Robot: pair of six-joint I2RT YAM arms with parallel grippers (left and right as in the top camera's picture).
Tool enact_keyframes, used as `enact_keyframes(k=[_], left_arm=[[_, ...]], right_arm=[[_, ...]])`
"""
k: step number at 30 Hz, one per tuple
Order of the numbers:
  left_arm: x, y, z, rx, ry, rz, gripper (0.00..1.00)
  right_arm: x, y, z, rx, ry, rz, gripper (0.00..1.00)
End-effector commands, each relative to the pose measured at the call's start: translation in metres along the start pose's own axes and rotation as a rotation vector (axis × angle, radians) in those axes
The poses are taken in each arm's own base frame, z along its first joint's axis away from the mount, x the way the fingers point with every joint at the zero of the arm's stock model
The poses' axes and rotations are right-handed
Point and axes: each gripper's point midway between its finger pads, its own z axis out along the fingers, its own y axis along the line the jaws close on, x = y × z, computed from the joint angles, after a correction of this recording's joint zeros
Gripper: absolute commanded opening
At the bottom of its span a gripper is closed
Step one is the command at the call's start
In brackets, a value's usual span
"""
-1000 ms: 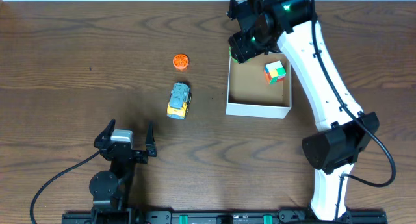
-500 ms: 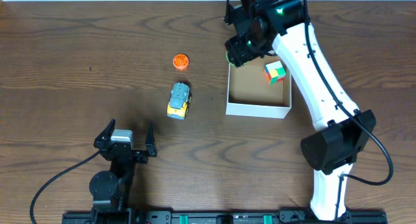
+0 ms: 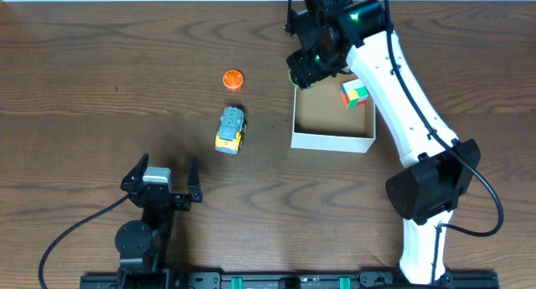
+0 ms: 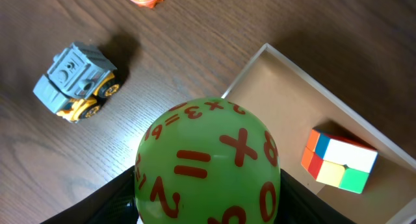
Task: Pack container
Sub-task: 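Lower the green ball into the box beside the cube and release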
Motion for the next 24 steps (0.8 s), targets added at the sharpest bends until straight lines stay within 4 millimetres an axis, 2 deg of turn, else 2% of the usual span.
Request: enact_keyframes(k=[1, 6, 24], left_arm=[[0.0152, -0.0022, 0.0008, 0.014, 0.044, 0.012, 0.98], [0.0152, -0.0022, 0.0008, 0.014, 0.044, 0.012, 0.98], [0.0152, -0.0022, 0.0008, 0.014, 0.044, 0.012, 0.98]], right_arm=[[0.0049, 0.0061, 0.0124, -0.01, 0.027, 0.003, 0.62], [0.0105, 0.0053, 0.0203, -0.011, 0.047, 0.006, 0.63], [0.01, 0.005, 0.0218, -0.01, 0.045, 0.006, 0.64]])
